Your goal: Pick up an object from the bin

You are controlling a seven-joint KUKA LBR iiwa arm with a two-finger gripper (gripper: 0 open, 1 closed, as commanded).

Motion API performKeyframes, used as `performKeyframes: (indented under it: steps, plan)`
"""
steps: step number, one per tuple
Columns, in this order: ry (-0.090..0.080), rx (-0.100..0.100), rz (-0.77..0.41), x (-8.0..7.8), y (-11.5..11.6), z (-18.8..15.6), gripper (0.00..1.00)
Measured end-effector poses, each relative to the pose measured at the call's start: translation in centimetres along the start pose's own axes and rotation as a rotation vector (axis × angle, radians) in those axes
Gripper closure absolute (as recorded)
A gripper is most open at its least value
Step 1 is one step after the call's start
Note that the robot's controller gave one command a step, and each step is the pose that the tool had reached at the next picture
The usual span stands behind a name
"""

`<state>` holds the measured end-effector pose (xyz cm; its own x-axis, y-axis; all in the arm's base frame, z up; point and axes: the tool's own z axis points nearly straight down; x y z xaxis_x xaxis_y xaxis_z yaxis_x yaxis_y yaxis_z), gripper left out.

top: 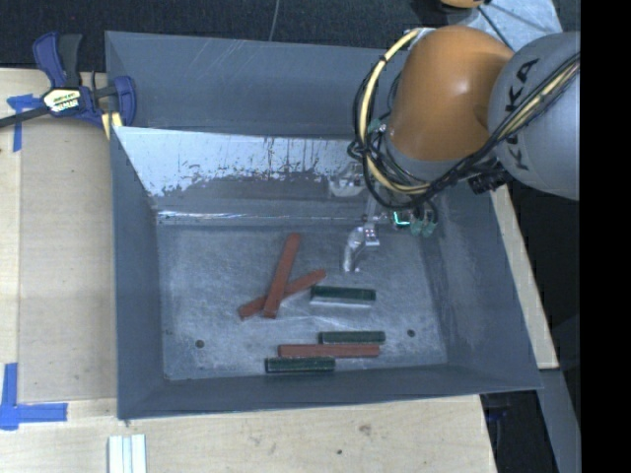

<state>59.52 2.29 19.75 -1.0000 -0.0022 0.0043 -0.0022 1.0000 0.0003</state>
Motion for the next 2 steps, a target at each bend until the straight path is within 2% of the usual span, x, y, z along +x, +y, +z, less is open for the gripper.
performKeyframes:
  steps: [1, 2]
  plan:
    - [-0.008, 0.000, 0.001, -0.2, 0.0, -0.4, 0.00]
    - [-0.006, 0.000, -0.017, -0.4, -0.3, 11.5, 1.00]
